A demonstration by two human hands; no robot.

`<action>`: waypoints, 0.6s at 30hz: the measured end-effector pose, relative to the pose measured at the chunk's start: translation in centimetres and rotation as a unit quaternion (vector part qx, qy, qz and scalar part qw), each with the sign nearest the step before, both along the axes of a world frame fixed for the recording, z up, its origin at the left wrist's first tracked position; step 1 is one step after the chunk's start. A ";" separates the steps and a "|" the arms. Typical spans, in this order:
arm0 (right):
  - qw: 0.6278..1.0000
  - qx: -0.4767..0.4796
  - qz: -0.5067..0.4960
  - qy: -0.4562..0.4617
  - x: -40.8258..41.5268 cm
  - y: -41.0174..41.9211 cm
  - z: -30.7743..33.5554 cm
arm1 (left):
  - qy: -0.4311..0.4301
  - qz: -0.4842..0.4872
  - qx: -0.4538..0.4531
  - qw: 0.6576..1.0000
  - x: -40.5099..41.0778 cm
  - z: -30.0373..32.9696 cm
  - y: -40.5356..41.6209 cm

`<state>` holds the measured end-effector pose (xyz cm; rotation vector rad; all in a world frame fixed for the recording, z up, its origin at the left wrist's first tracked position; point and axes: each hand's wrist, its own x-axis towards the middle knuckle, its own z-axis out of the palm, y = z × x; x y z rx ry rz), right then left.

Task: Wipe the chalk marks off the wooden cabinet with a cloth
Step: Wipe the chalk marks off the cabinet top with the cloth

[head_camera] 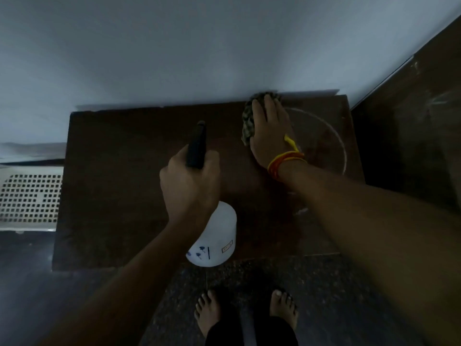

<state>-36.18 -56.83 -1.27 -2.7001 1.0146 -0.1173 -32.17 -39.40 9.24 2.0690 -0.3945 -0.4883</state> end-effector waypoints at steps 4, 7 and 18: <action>1.000 0.005 -0.005 -0.009 -2.9 3.3 0.4 | 0.007 0.014 -0.004 1.000 -1.1 0.6 0.0; 0.999 0.026 0.030 0.003 -5.5 5.6 0.7 | 0.004 0.012 -0.005 1.000 -1.7 1.4 -0.2; 0.999 0.035 0.028 0.006 -8.8 10.3 0.5 | 0.000 0.003 0.021 1.000 -3.4 1.2 1.4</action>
